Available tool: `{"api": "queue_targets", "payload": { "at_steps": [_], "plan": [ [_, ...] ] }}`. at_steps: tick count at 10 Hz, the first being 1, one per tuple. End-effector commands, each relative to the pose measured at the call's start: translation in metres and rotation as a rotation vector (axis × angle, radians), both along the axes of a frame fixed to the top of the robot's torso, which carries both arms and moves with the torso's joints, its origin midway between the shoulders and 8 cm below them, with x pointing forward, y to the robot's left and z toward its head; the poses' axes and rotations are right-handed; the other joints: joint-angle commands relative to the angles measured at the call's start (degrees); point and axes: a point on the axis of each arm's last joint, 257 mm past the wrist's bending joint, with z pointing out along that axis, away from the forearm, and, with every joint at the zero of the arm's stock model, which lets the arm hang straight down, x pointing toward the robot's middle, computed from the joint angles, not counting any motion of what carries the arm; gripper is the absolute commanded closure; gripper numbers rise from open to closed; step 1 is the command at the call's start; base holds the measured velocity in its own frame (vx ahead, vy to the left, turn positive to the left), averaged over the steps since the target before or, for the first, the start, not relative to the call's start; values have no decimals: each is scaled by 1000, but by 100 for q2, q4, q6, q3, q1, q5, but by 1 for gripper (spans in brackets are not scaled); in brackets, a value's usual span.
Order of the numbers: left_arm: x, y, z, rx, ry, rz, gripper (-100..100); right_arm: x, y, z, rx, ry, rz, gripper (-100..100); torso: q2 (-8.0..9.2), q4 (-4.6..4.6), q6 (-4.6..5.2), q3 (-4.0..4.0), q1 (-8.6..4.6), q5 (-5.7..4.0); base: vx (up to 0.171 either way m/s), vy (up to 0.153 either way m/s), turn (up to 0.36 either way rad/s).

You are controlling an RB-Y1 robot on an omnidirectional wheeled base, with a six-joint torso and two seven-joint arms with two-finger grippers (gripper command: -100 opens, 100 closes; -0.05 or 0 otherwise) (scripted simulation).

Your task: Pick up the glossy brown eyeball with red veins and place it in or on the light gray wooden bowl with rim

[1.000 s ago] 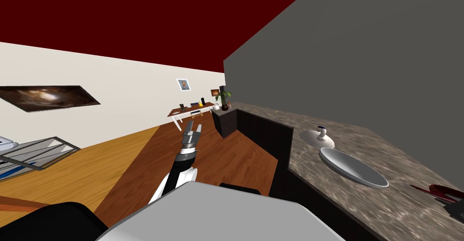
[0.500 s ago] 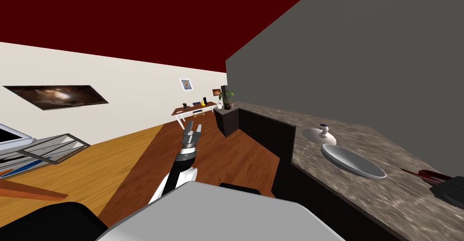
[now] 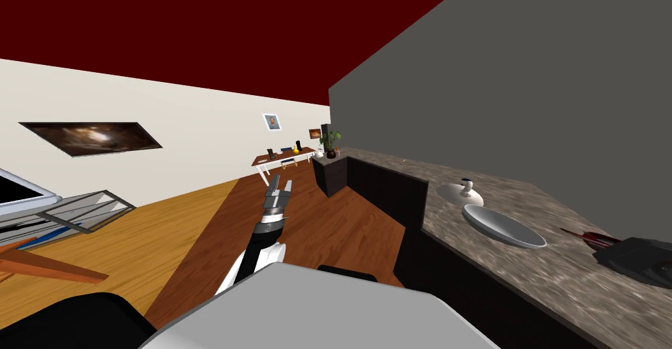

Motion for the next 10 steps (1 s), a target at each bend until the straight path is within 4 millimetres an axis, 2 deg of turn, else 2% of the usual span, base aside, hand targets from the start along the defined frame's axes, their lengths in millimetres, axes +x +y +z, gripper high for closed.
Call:
{"api": "queue_targets", "payload": {
  "at_steps": [1,2,5,6,7,10],
  "plan": [
    [0,0,0,0,0,0,0,17,9,-4,14,-49,1,100,0,0,0,0,0,0,-61,28,53],
    [0,0,0,0,0,0,0,17,9,-4,14,-49,1,100,-2,-1,-2,-2,-3,-4,-43,23,41],
    [0,0,0,0,0,0,0,50,31,-9,54,-138,13,100,-14,-2,-4,-7,-15,-4,-31,7,59],
    [0,0,0,0,0,0,0,50,31,-9,54,-138,13,100,-19,-2,-8,-10,-15,-5,-17,3,54],
    [0,0,0,0,0,0,0,69,45,-10,76,-186,22,100,-18,-3,3,-10,-17,-4,-23,3,58],
    [0,0,0,0,0,0,0,71,47,-10,80,-193,23,100,-18,-1,4,-9,-16,1,-11,1,32]
  ]
}}
